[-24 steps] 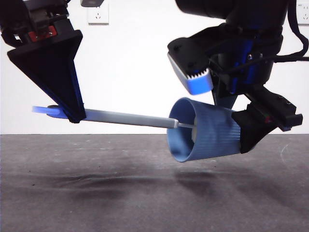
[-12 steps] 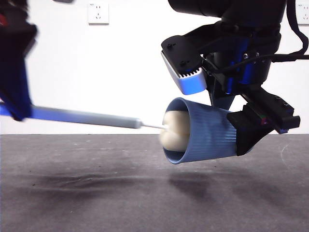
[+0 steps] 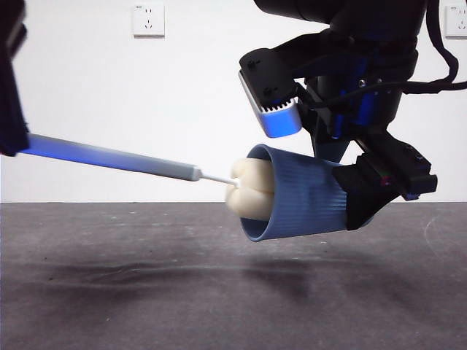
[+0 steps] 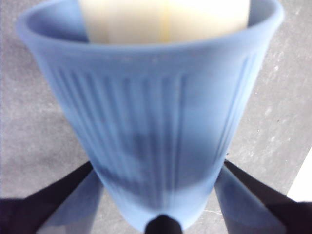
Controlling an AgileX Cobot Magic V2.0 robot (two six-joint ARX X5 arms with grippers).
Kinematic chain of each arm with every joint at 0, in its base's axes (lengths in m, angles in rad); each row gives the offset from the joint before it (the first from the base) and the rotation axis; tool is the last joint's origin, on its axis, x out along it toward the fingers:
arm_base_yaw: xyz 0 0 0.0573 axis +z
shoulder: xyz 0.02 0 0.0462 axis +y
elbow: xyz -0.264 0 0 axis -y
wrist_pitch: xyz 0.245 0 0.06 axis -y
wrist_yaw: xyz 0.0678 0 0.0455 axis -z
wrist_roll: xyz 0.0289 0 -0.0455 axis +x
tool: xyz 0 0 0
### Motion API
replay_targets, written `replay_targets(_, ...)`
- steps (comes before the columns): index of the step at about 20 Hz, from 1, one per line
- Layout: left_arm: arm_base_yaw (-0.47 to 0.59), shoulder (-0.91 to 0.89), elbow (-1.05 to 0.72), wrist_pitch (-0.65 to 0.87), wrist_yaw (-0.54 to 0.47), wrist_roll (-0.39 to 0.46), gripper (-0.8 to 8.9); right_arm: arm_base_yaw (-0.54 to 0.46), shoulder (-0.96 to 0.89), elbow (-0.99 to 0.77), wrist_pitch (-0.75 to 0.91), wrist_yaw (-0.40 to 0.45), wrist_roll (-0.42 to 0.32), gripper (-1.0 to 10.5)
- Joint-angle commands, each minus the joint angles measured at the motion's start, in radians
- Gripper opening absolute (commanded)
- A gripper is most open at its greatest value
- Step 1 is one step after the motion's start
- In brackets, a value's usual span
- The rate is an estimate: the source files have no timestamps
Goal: Pick up the cup brush,pick up the cup,insert the brush into the cup,clean the cup,put the cup brush back,put the cup back to the fixed position on the table
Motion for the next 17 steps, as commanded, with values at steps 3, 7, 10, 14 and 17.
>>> replay_targets(3, 0.000, 0.087, 0.001, 0.145, 0.061, -0.021, -0.09, 0.018, 0.004, -0.001, 0.019, -0.016, 0.007, -0.1)
replay_targets(7, -0.002, 0.185, 0.001, 0.279, 0.122, -0.060, -0.09, 0.042, 0.004, -0.001, 0.029, -0.038, 0.008, -0.1)
replay_targets(10, -0.006, 0.195, 0.001, 0.280, 0.117, -0.080, -0.09, 0.051, 0.004, -0.001, 0.026, -0.032, 0.029, -0.1)
replay_targets(14, 0.009, 0.169, 0.001, 0.172, 0.026, -0.084, -0.08, 0.050, 0.004, -0.001, 0.002, -0.029, 0.089, -0.1)
replay_targets(17, 0.022, 0.128, 0.001, 0.055, -0.104, -0.084, -0.08, 0.048, 0.004, -0.001, -0.003, 0.000, 0.135, -0.1)
